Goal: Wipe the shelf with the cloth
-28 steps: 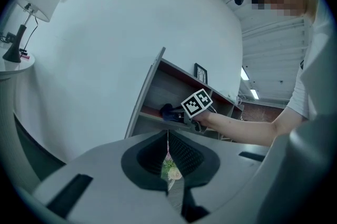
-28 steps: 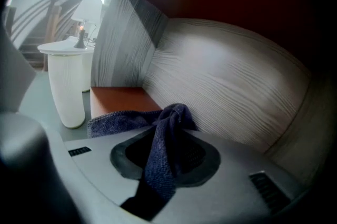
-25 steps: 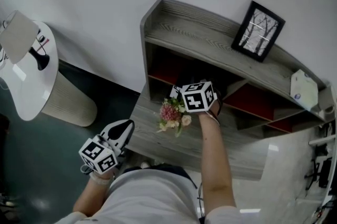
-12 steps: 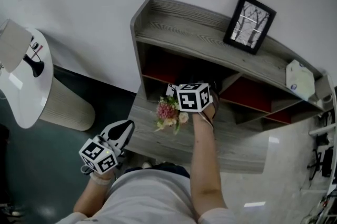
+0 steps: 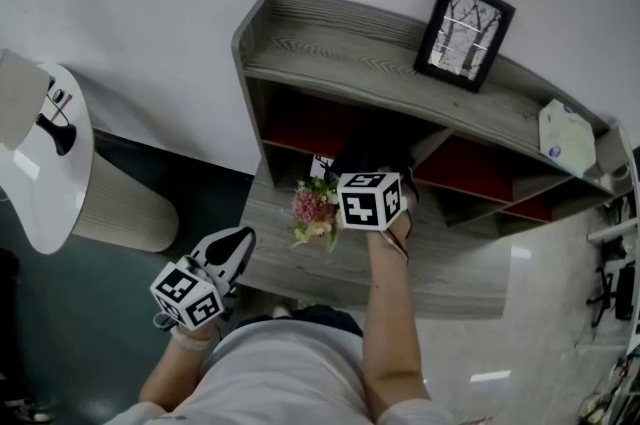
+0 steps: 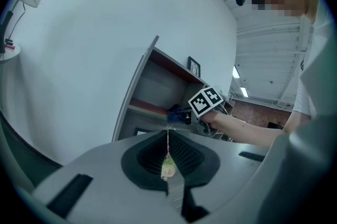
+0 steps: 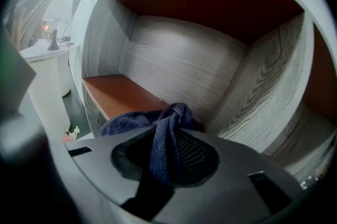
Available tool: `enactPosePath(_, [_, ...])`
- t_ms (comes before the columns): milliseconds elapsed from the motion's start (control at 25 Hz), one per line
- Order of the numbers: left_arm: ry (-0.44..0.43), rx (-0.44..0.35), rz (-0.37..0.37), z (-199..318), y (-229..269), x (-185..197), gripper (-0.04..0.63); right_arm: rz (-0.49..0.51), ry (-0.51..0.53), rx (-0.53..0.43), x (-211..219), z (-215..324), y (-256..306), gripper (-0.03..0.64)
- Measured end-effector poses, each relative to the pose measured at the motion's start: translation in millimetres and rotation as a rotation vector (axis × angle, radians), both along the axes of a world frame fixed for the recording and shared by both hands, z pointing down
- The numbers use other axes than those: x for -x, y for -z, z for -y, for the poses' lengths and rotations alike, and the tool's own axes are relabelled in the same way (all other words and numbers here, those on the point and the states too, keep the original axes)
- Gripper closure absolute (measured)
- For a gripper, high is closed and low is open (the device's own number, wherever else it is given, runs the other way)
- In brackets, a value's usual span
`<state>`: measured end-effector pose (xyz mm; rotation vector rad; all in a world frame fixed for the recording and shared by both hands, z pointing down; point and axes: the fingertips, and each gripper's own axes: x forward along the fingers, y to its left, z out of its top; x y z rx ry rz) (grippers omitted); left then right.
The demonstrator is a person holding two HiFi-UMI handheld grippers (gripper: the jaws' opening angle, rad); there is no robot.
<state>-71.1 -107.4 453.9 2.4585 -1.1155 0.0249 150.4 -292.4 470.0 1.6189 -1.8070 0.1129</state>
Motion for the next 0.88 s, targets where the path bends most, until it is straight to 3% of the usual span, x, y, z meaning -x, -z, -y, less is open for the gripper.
enactPosePath(480, [0.001,0.013,0.013,0,-5,-4,0.578,-0.026,0.149,0.029,14,7,-1,0.543])
enactPosePath(880, [0.064,0.021,0.028,-5,-8,15,0.578,-0.039,0.333,0.046,64,34,0,0.543])
